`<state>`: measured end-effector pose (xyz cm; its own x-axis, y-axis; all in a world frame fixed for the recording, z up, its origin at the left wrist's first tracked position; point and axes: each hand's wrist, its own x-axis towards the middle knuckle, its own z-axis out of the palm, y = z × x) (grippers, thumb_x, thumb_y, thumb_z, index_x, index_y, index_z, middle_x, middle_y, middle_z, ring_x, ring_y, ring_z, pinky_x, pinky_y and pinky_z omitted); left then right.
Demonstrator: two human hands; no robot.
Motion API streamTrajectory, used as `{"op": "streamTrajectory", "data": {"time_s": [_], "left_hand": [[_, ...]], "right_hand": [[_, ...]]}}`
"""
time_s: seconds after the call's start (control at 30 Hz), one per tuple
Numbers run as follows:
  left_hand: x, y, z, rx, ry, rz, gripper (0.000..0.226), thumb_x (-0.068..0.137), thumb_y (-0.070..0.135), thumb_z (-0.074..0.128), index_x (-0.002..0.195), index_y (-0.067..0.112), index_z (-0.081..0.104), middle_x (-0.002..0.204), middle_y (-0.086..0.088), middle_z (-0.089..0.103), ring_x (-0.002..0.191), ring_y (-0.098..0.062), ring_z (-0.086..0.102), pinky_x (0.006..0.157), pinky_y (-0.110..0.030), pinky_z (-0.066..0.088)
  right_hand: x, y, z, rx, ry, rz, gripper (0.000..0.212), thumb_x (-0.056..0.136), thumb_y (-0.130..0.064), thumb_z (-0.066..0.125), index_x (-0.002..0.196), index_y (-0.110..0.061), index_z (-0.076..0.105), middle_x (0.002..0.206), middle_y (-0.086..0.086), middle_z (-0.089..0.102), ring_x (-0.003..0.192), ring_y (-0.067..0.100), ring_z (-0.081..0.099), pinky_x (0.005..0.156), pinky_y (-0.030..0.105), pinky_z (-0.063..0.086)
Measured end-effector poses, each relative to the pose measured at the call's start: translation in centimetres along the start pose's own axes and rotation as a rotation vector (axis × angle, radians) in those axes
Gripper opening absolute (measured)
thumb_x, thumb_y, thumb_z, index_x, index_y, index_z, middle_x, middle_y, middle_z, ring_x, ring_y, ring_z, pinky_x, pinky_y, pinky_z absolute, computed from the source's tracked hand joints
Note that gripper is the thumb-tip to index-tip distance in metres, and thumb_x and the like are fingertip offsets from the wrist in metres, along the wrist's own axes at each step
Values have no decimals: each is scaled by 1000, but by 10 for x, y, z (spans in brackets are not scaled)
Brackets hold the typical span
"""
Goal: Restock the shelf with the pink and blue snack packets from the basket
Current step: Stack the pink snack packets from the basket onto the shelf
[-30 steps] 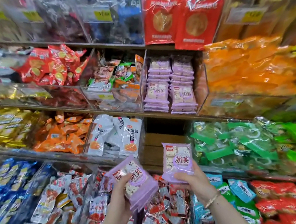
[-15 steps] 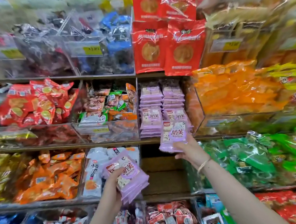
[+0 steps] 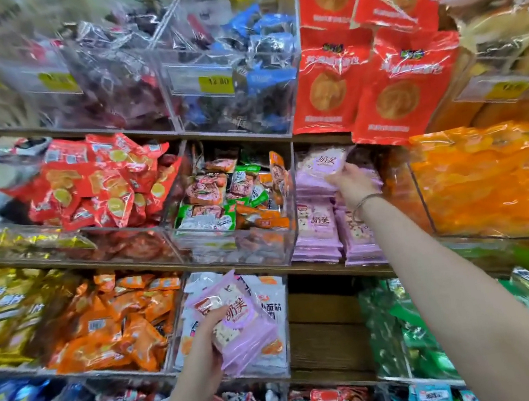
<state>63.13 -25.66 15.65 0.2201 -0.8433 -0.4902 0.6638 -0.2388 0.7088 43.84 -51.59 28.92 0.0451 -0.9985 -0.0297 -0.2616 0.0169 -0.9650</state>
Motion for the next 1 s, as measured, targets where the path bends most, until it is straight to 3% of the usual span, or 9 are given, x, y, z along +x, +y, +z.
{"op": "streamTrajectory", "data": {"time_s": [0.07, 0.13, 0.23, 0.33, 0.43, 0.57, 0.77, 0.93, 1.0], "left_hand": [[4, 0, -5, -15, 27, -20, 25, 71, 34, 67, 93, 24, 74, 119, -7, 64, 112, -33, 59, 87, -46, 50], [8, -1, -8, -22, 44, -24, 35, 70, 33, 67, 101, 16, 72, 117, -9, 67, 110, -34, 61, 82, -43, 51], [9, 2, -5, -25, 28, -9, 26, 70, 32, 66, 89, 19, 78, 106, -6, 72, 99, -30, 66, 76, -41, 52], [11, 3, -2, -20, -4, 8, 19, 68, 32, 65, 78, 23, 79, 93, -1, 75, 81, -23, 72, 68, -36, 53], [9, 5, -1, -33, -22, 30, 20, 67, 32, 66, 79, 24, 79, 92, -1, 76, 82, -24, 73, 65, -35, 55], [4, 6, -2, -37, -14, 37, 17, 71, 31, 67, 83, 26, 78, 97, -4, 75, 85, -26, 72, 71, -39, 54], [-6, 14, 6, -26, -55, 81, 14, 73, 28, 66, 81, 25, 78, 94, -8, 74, 81, -27, 72, 64, -38, 56], [-15, 29, 24, 10, -91, 78, 30, 72, 31, 68, 97, 17, 76, 108, -11, 72, 95, -30, 69, 76, -39, 55], [-22, 34, 34, 53, -98, 104, 27, 68, 34, 72, 92, 23, 78, 107, -2, 73, 98, -23, 69, 75, -34, 56]], "right_hand": [[9, 4, 9, 64, 145, -16, 19, 84, -3, 60, 89, -14, 45, 59, -12, 50, 53, 1, 45, 46, 12, 37], [12, 11, 13, 70, 257, -41, 28, 82, -5, 63, 98, -13, 42, 67, -8, 49, 63, 8, 48, 58, 19, 40], [15, 15, 10, -230, 273, -190, 23, 84, -10, 60, 106, -6, 59, 81, 2, 55, 80, 17, 50, 68, 25, 40], [23, 11, 11, -528, 229, -296, 17, 86, -13, 53, 97, -6, 64, 95, 14, 51, 84, 21, 45, 69, 29, 31], [27, 1, 16, -668, 250, -241, 27, 93, -20, 48, 109, -1, 60, 117, 19, 44, 81, 25, 49, 76, 30, 39], [30, -12, 16, -892, 276, -184, 30, 94, -30, 47, 107, -6, 60, 123, 19, 42, 98, 38, 56, 77, 40, 45], [-8, 3, 13, -667, 329, -343, 44, 96, -31, 44, 134, -9, 42, 131, 14, 40, 99, 35, 56, 69, 33, 37], [-83, 17, 17, -485, 88, -491, 15, 95, -28, 46, 103, -17, 53, 111, 5, 54, 89, 17, 54, 75, 30, 42], [-117, 20, 21, -431, -91, -509, 7, 94, -28, 51, 92, -22, 53, 91, -5, 58, 81, 6, 53, 82, 16, 40]]}}
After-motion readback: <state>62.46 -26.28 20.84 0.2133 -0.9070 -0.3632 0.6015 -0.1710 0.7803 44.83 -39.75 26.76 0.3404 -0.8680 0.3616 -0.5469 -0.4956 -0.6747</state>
